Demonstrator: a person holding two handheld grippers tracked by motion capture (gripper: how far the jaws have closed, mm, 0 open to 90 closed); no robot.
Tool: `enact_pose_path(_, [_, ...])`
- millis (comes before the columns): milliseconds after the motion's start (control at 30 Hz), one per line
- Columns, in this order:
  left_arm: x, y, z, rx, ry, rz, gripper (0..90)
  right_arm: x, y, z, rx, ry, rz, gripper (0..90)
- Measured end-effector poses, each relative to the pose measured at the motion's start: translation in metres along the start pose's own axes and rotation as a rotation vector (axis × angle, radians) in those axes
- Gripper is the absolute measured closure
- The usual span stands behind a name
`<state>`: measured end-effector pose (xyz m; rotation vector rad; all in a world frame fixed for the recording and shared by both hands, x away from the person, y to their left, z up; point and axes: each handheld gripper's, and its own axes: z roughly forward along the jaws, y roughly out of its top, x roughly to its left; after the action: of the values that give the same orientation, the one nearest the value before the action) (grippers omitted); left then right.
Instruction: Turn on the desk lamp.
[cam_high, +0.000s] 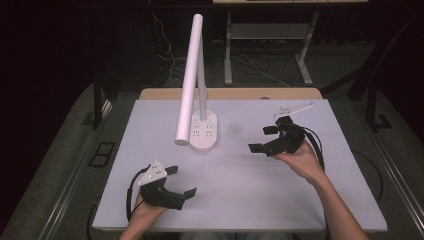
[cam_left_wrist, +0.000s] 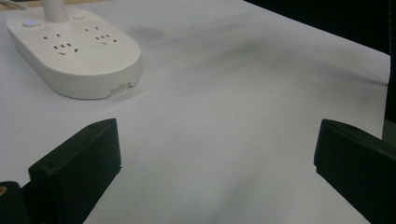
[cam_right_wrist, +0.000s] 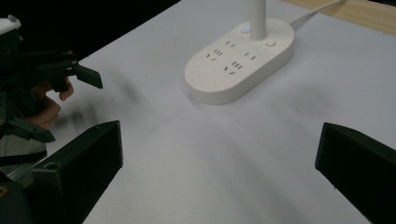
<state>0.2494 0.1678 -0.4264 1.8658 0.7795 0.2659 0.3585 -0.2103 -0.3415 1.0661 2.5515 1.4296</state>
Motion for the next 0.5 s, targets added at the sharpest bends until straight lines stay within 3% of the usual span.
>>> enact_pose_path(333, [0.000,0.000,-0.001,-0.005,-0.003,-0.005,0.0,-0.003,0.024,0.017,-0.029,0.016,0.003,0.5])
enact_pose_path(500, [0.000,0.000,-0.001,-0.007,-0.005,-0.006,0.0,-0.005,0.029,0.027,-0.016,0.014,0.007,0.5])
